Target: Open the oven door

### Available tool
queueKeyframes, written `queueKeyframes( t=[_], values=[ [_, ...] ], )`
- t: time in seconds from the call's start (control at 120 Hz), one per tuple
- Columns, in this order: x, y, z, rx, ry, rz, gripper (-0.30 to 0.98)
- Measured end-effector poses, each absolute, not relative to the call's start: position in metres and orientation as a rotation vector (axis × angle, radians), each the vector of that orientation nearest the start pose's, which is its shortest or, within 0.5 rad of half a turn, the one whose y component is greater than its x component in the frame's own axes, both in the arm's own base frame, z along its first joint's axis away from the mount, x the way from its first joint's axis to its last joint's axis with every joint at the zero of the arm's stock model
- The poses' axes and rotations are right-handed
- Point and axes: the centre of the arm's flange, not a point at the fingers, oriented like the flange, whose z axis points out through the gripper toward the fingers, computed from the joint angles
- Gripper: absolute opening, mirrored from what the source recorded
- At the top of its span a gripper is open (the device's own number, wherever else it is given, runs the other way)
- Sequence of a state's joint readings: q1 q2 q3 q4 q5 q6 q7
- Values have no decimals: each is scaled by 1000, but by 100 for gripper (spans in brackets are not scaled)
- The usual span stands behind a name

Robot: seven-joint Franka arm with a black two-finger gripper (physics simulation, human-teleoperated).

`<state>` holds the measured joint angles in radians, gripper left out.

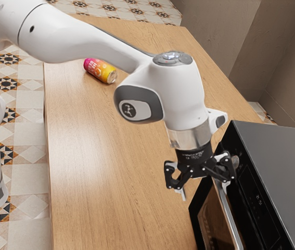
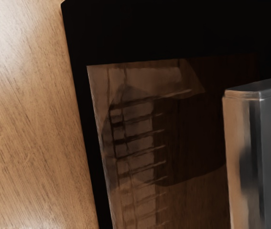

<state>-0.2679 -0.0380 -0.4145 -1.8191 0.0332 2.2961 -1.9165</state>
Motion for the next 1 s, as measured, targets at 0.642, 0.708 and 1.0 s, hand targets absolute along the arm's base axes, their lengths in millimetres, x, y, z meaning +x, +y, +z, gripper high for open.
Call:
queueKeyframes(
  t=[0.642,0.708,1.0],
  values=[
    [366,-337,628,-2958,-2153,-432,66],
    [347,-340,660,-2987,-2148,-542,66],
    [413,-213,792,-2457,-2692,-367,68]
  ],
)
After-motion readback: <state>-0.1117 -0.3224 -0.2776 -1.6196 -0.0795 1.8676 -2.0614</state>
